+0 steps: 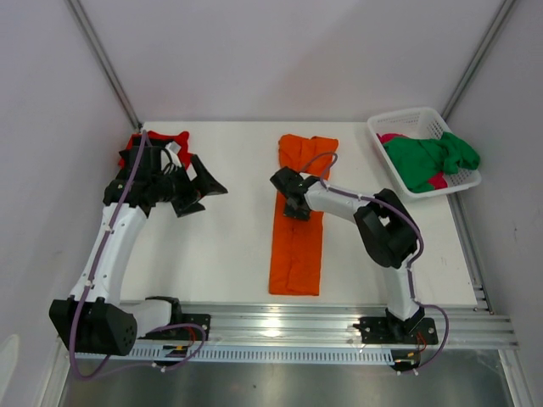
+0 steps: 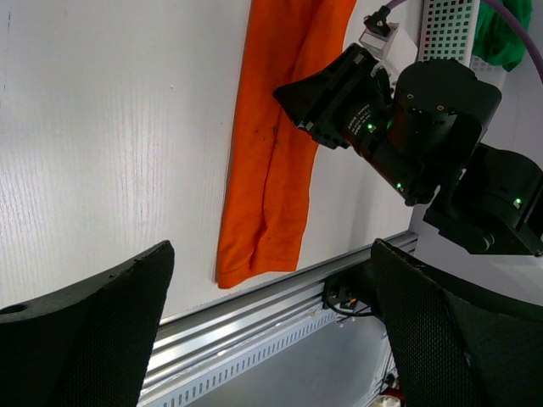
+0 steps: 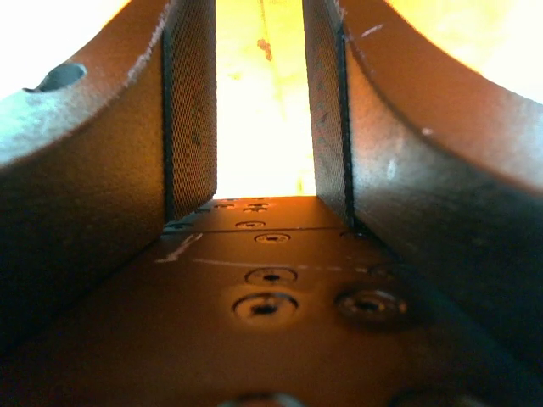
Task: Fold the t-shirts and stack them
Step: Rotate the tshirt 90 degrees
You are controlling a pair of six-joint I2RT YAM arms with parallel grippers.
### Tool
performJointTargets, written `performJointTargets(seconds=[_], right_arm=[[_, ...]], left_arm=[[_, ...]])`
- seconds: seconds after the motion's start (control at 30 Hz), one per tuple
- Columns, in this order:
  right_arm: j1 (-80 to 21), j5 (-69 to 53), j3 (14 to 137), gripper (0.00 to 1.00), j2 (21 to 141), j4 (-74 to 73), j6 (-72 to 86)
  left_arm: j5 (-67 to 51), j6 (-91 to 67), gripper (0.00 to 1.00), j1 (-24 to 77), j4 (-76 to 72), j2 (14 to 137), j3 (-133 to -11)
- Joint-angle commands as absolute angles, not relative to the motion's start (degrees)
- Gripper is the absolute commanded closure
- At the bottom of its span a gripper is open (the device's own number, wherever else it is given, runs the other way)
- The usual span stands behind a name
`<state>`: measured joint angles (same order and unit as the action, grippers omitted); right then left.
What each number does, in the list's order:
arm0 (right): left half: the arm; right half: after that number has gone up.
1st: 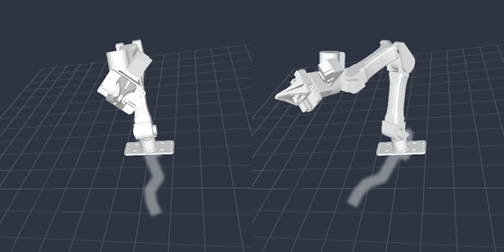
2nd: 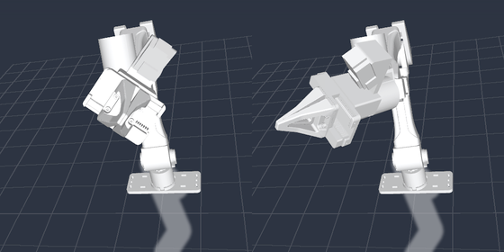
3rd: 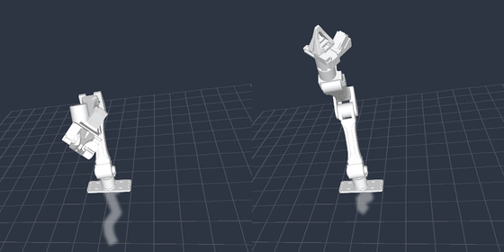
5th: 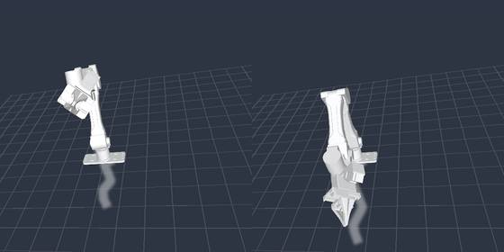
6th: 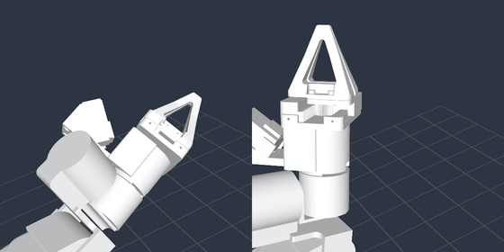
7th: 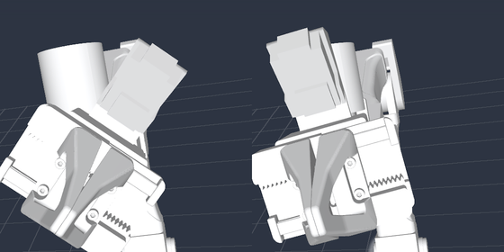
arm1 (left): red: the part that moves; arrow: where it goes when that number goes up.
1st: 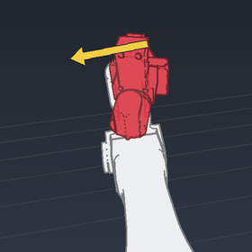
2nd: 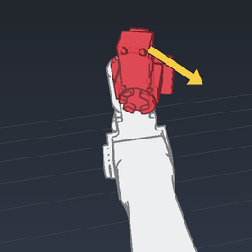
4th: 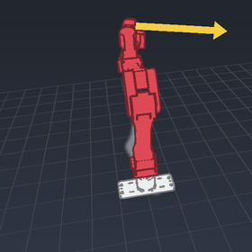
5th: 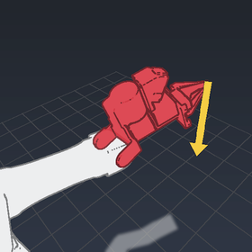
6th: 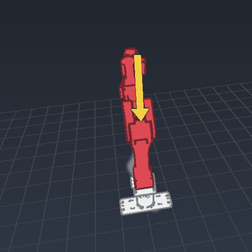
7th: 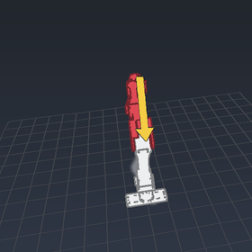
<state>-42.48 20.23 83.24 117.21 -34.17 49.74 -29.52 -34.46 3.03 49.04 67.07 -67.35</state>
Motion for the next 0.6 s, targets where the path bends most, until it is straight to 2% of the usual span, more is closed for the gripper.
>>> performJointTargets(seconds=[0.0, 0.57], right_arm=[[-44.12, 15.03, 84.37, 0.62, 122.78, -33.84, 50.36], [-51.50, 9.84, 95.54, 0.63, 129.11, -37.61, 45.97]], left_arm=[[-29.09, -34.01, 0.01, 2.64, 49.04, 65.57, -69.61], [-29.09, -34.98, 0.01, 2.64, 47.90, 66.44, -69.78]])
